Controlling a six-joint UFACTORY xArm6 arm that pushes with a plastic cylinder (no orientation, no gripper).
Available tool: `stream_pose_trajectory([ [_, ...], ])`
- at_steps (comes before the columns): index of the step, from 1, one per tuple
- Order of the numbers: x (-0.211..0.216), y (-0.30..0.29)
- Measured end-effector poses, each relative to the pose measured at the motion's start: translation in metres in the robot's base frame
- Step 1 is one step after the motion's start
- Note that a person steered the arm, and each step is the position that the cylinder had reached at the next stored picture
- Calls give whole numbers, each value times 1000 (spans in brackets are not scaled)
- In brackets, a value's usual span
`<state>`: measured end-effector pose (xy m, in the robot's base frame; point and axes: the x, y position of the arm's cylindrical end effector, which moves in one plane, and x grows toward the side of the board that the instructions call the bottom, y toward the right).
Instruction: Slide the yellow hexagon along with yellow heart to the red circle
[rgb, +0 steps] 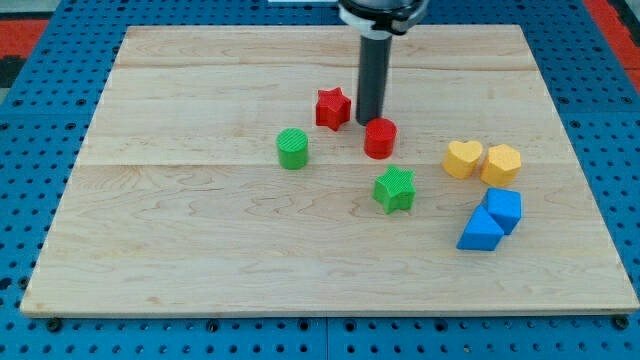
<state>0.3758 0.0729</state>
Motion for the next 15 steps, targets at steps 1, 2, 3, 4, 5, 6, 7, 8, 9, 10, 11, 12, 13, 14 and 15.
stream_pose_trajectory([
  [1, 1, 96],
  [2, 3, 204],
  [3, 45, 272],
  [4, 82, 273],
  [5, 143, 262],
  [6, 147, 254],
  [7, 147, 243],
  [8, 147, 235],
  [9, 146, 224],
  [10, 121, 205],
  [11, 105, 189],
  [12, 91, 169],
  [13, 88, 117],
  [14, 88, 53],
  [15, 80, 27],
])
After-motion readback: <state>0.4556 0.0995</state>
